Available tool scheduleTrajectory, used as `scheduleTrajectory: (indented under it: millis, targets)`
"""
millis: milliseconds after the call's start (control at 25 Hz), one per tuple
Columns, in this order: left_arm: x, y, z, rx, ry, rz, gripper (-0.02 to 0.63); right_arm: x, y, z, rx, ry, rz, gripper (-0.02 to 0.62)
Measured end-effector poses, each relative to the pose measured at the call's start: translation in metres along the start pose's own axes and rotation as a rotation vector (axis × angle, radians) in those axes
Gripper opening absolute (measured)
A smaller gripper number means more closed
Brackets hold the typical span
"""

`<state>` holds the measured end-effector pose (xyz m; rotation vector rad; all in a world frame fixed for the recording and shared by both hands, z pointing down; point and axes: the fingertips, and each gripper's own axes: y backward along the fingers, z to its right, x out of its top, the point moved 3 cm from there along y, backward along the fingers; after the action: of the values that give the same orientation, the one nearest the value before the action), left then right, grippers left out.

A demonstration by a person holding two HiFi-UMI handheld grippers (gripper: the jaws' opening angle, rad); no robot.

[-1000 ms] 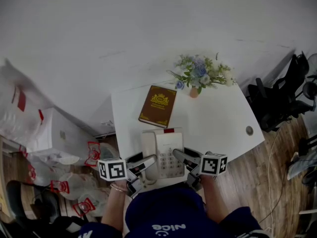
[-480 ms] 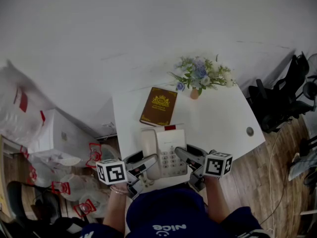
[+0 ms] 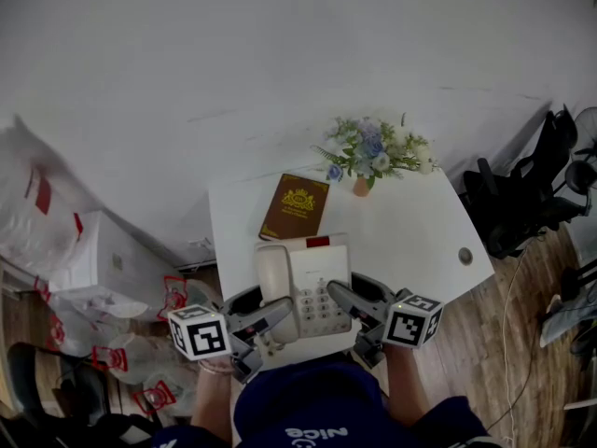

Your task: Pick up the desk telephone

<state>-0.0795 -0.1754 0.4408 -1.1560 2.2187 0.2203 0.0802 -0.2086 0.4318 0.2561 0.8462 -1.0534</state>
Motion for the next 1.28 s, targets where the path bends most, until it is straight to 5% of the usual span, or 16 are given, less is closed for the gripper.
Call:
scheduleTrajectory:
  millis: [1280]
  targets:
    - [0.069,0.022,0.071,-0.077,-0.232,0.133,0.393,0.072,0.004,-0.072,0.123,0.215,0.198,0.239]
